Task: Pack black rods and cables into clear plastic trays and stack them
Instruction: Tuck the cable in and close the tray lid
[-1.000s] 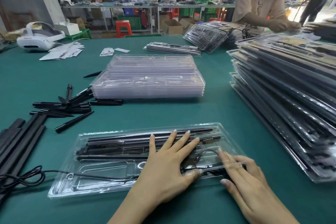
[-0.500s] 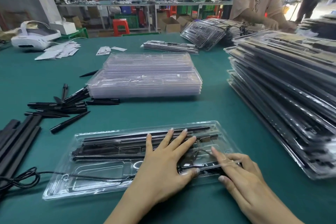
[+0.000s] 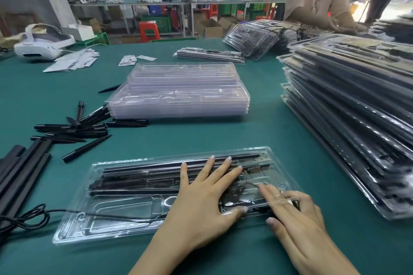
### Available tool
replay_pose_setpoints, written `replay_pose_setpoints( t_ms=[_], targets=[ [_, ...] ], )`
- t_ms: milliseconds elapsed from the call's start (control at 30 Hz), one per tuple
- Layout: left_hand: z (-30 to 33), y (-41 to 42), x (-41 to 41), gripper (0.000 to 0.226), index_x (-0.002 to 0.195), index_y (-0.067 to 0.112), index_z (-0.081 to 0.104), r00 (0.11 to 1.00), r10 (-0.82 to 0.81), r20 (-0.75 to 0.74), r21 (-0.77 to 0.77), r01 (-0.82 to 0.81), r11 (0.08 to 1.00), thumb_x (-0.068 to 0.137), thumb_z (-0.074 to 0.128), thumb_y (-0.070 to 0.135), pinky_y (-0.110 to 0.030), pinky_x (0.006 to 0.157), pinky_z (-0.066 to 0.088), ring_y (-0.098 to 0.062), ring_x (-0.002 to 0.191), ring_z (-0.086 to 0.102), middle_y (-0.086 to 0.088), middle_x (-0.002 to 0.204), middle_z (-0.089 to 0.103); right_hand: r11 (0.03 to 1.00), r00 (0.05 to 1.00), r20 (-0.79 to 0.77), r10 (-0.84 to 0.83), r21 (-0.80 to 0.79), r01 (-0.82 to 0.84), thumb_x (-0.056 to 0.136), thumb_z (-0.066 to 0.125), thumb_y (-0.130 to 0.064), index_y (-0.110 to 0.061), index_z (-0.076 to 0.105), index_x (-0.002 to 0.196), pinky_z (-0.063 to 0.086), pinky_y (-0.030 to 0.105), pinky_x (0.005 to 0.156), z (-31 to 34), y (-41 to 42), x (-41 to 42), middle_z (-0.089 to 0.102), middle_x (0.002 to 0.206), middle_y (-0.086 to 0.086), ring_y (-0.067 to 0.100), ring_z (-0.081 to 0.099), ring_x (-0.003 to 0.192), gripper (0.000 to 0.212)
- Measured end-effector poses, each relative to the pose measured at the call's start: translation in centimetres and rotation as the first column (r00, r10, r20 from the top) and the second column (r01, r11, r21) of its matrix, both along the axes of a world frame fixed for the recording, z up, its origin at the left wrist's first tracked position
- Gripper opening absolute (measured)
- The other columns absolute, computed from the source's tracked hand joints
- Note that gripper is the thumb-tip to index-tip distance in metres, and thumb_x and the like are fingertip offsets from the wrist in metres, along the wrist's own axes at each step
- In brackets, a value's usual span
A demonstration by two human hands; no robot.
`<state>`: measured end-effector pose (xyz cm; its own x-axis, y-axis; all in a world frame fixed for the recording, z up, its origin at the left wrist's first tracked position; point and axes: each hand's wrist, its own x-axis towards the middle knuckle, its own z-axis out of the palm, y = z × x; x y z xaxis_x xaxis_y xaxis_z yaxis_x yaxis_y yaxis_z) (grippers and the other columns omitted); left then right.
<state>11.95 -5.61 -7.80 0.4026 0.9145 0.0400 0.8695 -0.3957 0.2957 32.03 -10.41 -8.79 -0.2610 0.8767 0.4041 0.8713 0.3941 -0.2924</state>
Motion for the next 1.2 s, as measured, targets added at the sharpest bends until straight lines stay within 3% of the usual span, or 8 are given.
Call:
replay_pose_setpoints(
  t_ms=[300,400,500,600,733,900,1033,1200],
  targets=[
    [-0.1,-0.2,-0.1,0.072,0.143,0.058,-0.004,0.999,-0.004,0.052,0.012,0.004,1.0,0.084,0.033,0.074,-0.051,0.111,-0.024,-0.001,0.141,-0.025,0.032,0.151,-0.015,0.974,0.985,0.173,0.006,0.222,-0.045,0.102,0.018,-0.047,-0.034,0.067,0.117,0.033,0.044,0.092,-0.4,0.3,1.3,0.067,0.116,-0.016,0.014,0.048,0.093,0.053],
    [-0.1,-0.1,-0.1,0.072,0.143,0.058,-0.005,0.999,0.002,0.038,0.016,-0.003,1.0,0.085,0.034,0.074,-0.052,0.111,-0.024,-0.002,0.141,-0.025,0.031,0.151,-0.015,0.98,0.997,-0.004,-0.083,0.183,0.082,0.098,0.028,-0.05,-0.033,0.077,0.088,0.034,0.034,0.085,0.3,0.2,-0.4,0.07,0.1,-0.021,0.009,0.047,0.086,0.053],
    [0.0,-0.1,-0.1,0.073,0.144,0.057,-0.002,0.999,0.014,0.037,0.01,-0.015,1.0,0.084,0.035,0.074,-0.052,0.112,-0.022,-0.002,0.142,-0.023,0.032,0.15,-0.014,0.98,0.953,-0.238,-0.189,0.014,0.198,0.081,0.063,-0.044,-0.046,0.074,0.073,0.031,0.027,0.081,0.9,0.4,-1.3,0.067,0.085,-0.035,0.0,0.046,0.08,0.013],
    [0.2,-0.1,0.0,0.071,0.144,0.057,0.003,0.998,0.028,0.058,-0.007,-0.027,1.0,0.084,0.038,0.072,-0.053,0.113,-0.019,-0.002,0.143,-0.018,0.034,0.148,-0.011,0.966,0.85,-0.476,-0.225,-0.225,0.13,0.07,0.081,-0.025,-0.063,0.065,0.066,0.034,0.028,0.087,0.6,0.2,-0.9,0.059,0.086,-0.041,0.004,0.055,0.086,0.041],
    [0.2,-0.2,0.2,0.068,0.144,0.058,0.005,0.997,0.046,0.069,0.02,-0.047,0.999,0.086,0.038,0.07,-0.052,0.114,-0.017,-0.001,0.144,-0.014,0.035,0.145,-0.01,0.961,0.846,-0.469,-0.254,-0.225,0.164,0.067,0.082,-0.025,-0.06,0.064,0.077,0.027,0.007,0.083,0.6,0.6,-1.0,0.065,0.079,-0.009,0.009,0.056,0.086,0.04],
    [0.3,0.0,0.1,0.07,0.145,0.056,0.006,0.998,0.033,0.055,0.014,-0.034,0.999,0.085,0.04,0.069,-0.054,0.114,-0.016,-0.002,0.145,-0.012,0.032,0.149,-0.006,0.93,0.874,-0.35,-0.338,-0.263,0.255,0.06,0.077,-0.052,-0.064,0.063,0.06,0.015,0.025,0.078,1.2,1.1,-0.9,0.058,0.086,-0.047,-0.005,0.038,0.096,0.019],
    [0.3,0.0,0.2,0.068,0.144,0.058,0.008,0.996,0.053,0.072,0.02,-0.055,0.998,0.085,0.041,0.069,-0.054,0.115,-0.013,-0.002,0.145,-0.01,0.031,0.153,0.002,0.877,0.831,-0.292,-0.473,-0.242,0.414,0.065,0.084,-0.038,-0.064,0.057,0.083,0.009,0.024,0.082,0.3,0.7,-1.9,0.047,0.116,-0.019,0.011,0.031,0.111,0.041],
    [0.2,-0.3,0.3,0.068,0.143,0.059,0.007,0.998,0.067,0.021,0.054,-0.068,0.996,0.085,0.041,0.068,-0.05,0.115,-0.015,-0.003,0.145,-0.009,0.031,0.154,0.001,0.921,0.907,-0.217,-0.36,-0.24,0.308,0.084,0.065,-0.04,-0.053,0.058,0.11,0.009,0.022,0.089,-0.3,-0.2,-1.1,0.037,0.135,-0.026,0.003,0.023,0.117,0.03]
  ],
)
